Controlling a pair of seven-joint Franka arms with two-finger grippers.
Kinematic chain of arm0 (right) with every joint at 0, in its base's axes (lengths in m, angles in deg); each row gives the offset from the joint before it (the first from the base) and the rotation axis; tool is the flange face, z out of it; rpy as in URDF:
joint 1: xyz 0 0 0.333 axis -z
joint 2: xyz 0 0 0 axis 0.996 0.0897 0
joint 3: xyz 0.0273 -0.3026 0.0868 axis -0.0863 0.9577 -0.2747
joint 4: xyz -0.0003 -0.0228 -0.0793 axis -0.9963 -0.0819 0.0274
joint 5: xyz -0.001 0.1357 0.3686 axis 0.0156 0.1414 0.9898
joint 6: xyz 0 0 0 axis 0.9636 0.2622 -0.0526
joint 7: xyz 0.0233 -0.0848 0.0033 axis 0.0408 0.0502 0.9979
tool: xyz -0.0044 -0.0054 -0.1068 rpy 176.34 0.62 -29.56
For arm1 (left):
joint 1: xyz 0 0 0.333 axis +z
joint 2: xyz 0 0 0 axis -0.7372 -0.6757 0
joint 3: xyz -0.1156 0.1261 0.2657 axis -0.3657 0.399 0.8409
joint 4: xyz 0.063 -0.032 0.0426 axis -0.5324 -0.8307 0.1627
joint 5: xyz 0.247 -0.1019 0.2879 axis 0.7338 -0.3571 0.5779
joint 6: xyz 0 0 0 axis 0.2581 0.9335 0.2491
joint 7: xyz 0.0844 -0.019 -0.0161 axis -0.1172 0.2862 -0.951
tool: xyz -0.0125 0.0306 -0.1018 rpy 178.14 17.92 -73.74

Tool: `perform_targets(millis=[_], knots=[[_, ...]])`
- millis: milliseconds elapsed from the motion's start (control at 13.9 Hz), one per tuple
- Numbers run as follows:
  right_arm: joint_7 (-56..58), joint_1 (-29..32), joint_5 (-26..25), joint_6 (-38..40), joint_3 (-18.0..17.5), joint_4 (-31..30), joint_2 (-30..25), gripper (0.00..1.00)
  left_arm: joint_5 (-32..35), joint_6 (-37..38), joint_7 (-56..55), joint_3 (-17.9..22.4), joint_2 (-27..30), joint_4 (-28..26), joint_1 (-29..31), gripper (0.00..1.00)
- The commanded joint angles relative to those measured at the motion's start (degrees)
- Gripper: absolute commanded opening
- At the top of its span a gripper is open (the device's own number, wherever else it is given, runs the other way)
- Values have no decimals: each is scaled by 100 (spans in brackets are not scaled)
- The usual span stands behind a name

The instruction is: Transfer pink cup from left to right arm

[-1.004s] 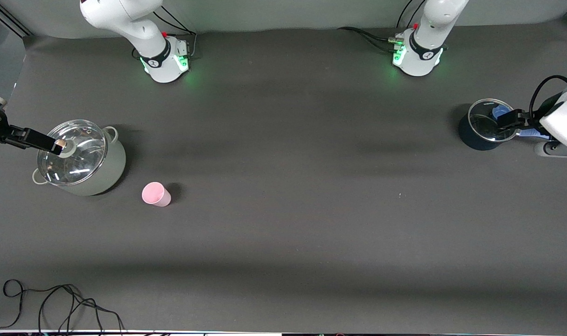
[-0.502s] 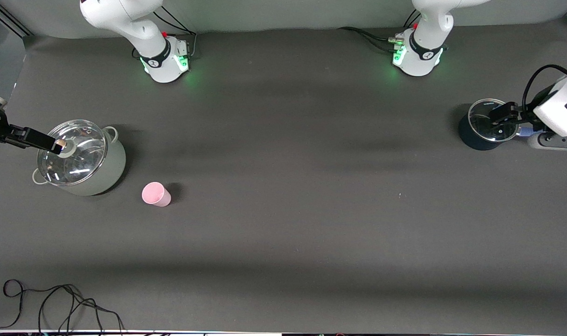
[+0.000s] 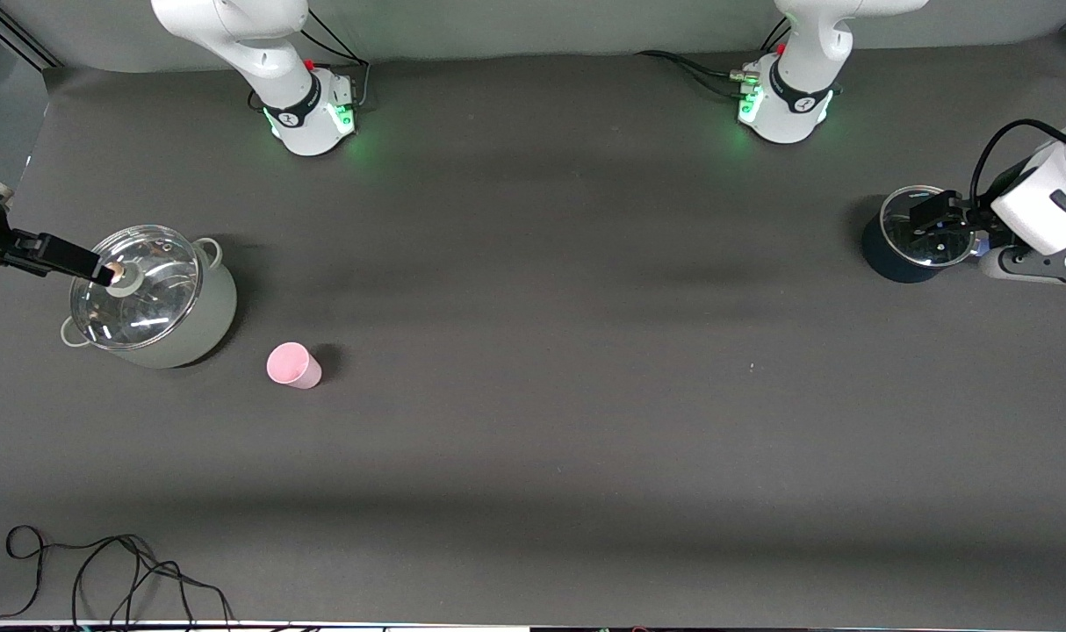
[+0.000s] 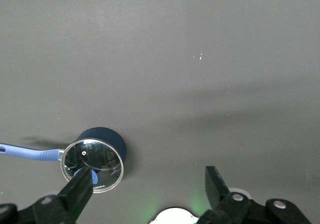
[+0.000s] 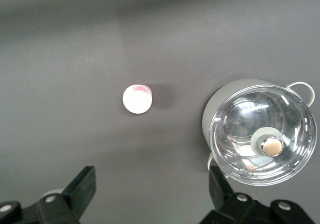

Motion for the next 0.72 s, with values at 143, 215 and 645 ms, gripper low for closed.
perform_targets(millis=[143,215,645], knots=[[885,339,-123,-394,-214,-708,-583,100,-117,-148,-259,97,28,6,-93,100],[877,365,-123,-482,-266,-682,-583,100,-117,-157,-268,97,19,6,-101,100],[806,814,-554,-501,-1032,-541,-451,100,-117,-148,-374,88,10,-2,-110,100]])
